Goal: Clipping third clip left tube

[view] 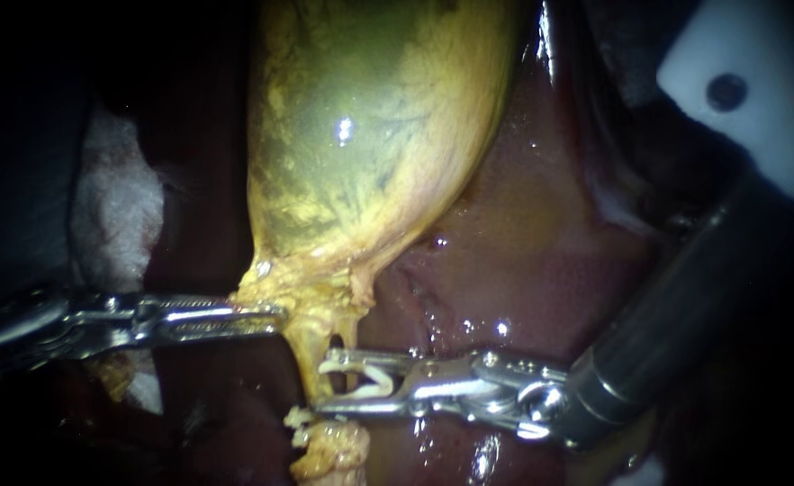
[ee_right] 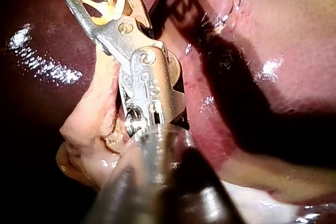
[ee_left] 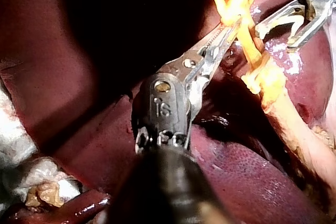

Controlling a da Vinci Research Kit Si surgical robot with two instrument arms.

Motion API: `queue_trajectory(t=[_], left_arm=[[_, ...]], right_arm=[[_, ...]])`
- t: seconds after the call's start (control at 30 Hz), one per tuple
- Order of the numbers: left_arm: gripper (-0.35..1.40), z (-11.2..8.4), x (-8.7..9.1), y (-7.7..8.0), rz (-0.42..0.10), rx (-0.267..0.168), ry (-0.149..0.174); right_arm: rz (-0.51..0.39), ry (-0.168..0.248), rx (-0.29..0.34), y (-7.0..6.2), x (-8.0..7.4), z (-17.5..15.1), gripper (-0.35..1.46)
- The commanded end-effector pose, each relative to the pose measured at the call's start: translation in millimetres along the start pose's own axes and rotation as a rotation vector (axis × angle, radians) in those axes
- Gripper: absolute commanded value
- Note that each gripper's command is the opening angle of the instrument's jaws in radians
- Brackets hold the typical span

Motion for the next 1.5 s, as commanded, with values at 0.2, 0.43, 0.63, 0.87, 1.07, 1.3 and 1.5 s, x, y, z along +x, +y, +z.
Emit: queue_trajectory(t=[0.2,0.43,0.63,0.87,1.07,1.3,1.5], left_arm=[[-0.35,-0.1,0.1,0.2,-0.001,0.000,0.000],[-0.35,-0.1,0.2,0.3,-0.001,0.000,0.000],[-0.35,-0.1,0.3,0.5,-0.002,0.000,0.000],[-0.35,-0.1,0.3,0.5,-0.002,0.001,0.000],[-0.35,0.0,0.3,0.6,-0.002,0.001,0.001],[-0.35,0.0,0.3,0.6,-0.002,0.004,0.002],[-0.35,0.0,0.3,0.6,-0.002,0.004,0.002]], right_arm=[[0.005,-0.001,-0.009,1.6,-0.7,0.6,0.51],[0.015,-0.018,-0.023,3.0,-1.3,0.8,0.52],[0.018,-0.032,-0.030,3.8,-1.8,1.0,0.53],[0.017,-0.034,-0.033,4.1,-2.0,0.9,0.53],[0.018,-0.036,-0.035,4.6,-2.0,0.7,0.53],[0.020,-0.038,-0.041,5.5,-2.4,0.5,0.54],[0.025,-0.040,-0.043,5.6,-2.6,0.7,0.54]])
